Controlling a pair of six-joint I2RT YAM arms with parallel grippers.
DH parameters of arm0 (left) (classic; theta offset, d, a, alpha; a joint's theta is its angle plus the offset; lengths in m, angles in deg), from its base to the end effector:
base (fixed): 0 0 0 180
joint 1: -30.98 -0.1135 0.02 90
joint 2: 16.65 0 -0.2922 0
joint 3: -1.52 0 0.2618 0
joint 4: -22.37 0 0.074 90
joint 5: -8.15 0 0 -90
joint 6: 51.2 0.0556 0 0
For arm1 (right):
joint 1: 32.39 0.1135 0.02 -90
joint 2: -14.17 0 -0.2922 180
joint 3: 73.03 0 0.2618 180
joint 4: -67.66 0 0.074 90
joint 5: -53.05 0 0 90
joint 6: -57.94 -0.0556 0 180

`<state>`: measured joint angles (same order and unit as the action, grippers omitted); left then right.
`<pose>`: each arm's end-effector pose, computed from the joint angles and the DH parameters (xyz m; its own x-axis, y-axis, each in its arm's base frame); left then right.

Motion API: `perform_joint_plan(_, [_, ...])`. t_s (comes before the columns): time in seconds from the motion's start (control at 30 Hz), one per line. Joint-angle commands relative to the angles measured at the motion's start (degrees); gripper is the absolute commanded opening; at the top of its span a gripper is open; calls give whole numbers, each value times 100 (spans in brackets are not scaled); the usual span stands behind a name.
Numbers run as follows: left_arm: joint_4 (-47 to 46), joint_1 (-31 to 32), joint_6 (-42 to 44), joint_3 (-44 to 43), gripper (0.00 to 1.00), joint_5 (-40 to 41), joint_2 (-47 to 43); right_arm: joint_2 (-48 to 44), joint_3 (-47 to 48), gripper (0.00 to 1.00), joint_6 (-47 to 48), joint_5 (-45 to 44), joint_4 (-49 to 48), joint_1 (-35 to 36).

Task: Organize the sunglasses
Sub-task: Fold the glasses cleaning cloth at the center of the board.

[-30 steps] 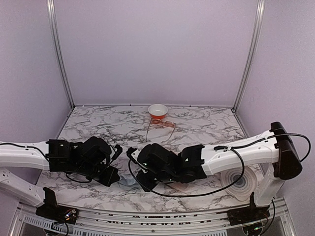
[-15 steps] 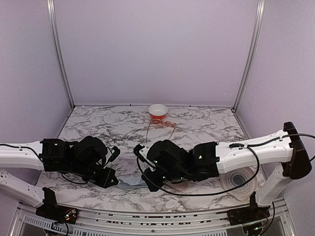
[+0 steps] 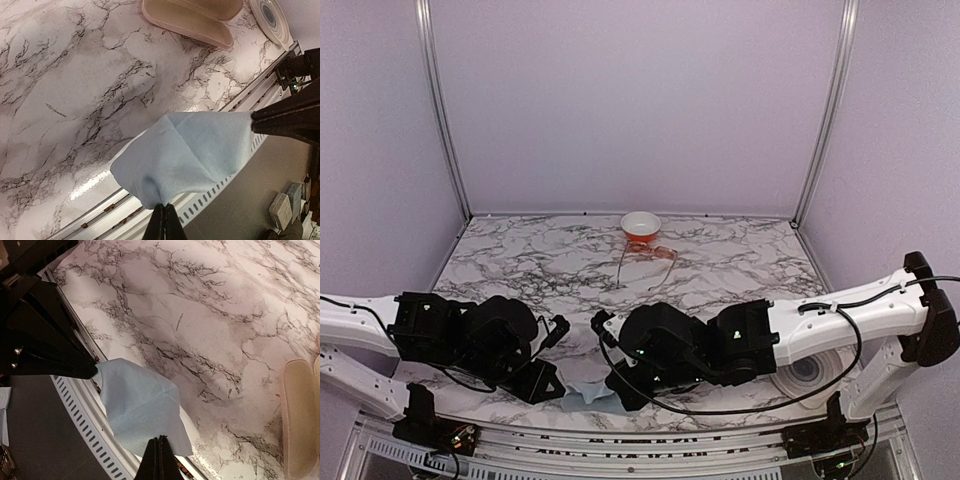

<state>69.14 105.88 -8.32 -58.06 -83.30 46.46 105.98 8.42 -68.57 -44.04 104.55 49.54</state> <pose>0.0591 -0.2243 0.2583 -0.8467 0.3261 -0.4204 0.5128 0.7109 -0.4813 0.0594 0.3698 0.2636 -0.6604 -0.4521 -0.5995 -0.7189 0.6112 0.3310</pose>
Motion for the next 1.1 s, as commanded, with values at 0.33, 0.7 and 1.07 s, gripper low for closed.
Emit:
perform_joint_plan(0.33, [435,-324,218,-342,0,328,463,290,206,0,-177,-181,508,-463])
perform_joint_plan(0.7, [436,-1067,874,-485,0,168,1089,673,380,0,386,168,348,-1088])
perform_joint_plan(1.07, [361,-1638,1673,-665,0,231,1819,1055,505,0,667,461,275,-1498])
